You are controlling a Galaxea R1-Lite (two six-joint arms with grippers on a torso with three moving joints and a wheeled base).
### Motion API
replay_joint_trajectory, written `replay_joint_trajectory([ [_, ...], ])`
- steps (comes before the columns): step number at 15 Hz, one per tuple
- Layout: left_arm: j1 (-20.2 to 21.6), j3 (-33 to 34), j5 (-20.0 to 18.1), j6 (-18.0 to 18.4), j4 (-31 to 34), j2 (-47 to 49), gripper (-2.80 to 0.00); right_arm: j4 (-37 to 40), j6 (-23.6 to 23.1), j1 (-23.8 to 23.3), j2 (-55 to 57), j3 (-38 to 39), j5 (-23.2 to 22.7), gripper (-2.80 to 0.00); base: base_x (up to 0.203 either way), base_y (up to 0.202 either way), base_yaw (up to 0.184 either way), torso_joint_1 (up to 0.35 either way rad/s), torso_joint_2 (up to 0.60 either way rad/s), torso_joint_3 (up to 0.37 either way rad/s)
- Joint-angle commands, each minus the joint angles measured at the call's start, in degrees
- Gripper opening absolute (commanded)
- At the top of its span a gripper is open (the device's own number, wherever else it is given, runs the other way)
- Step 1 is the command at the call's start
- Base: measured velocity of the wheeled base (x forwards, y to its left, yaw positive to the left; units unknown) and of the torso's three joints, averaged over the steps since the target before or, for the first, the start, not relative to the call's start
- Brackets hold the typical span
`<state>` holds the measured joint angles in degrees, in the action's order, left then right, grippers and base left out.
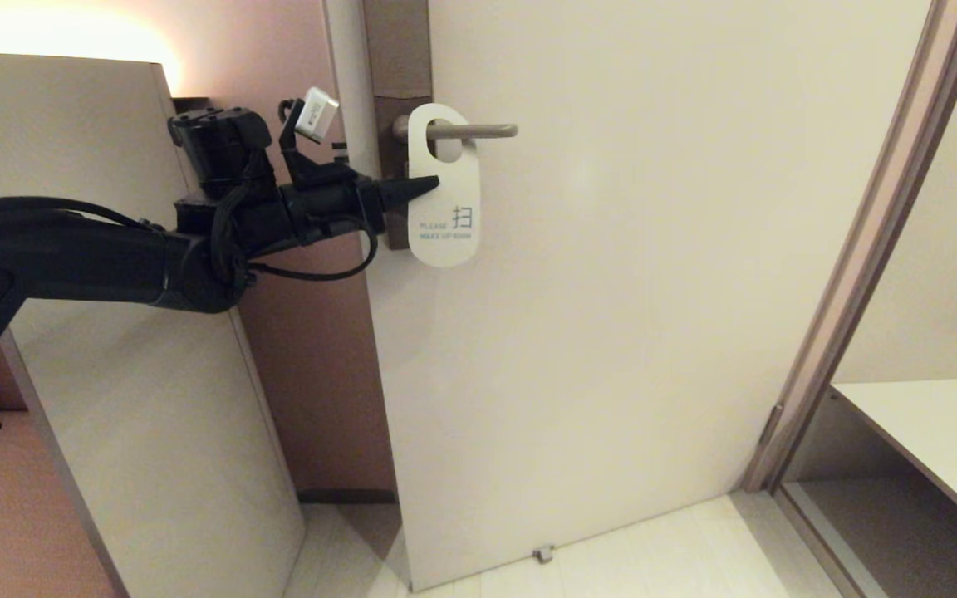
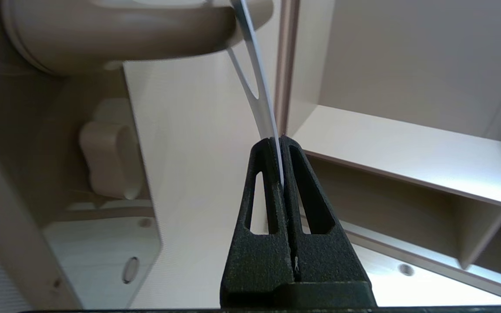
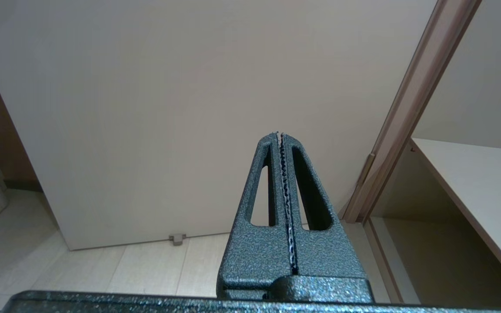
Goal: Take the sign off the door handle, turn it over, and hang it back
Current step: Take down the sign
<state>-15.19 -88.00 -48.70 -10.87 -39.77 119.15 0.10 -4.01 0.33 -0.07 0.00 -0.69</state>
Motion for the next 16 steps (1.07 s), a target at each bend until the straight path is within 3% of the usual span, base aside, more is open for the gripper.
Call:
replay_joint_trajectory([
  [1, 0.02, 0.11, 0.18, 0.35, -0.22, -0.06, -2.80, -0.01, -0.03, 0.02, 0.07, 0.00, -0.01, -2.80, 0.000, 0.000, 0.000, 0.000, 0.00, 0.000],
  [6, -0.02, 2.57, 0.45, 4.60, -0.22, -0.32, -2.80, -0.01, -0.03, 0.02, 0.07, 0.00, -0.01, -2.80, 0.000, 0.000, 0.000, 0.000, 0.00, 0.000],
  [16, -1.69, 1.87, 0.89, 4.89, -0.13, -0.23, -2.80, -0.01, -0.03, 0.02, 0.07, 0.00, -0.01, -2.80, 0.000, 0.000, 0.000, 0.000, 0.00, 0.000],
])
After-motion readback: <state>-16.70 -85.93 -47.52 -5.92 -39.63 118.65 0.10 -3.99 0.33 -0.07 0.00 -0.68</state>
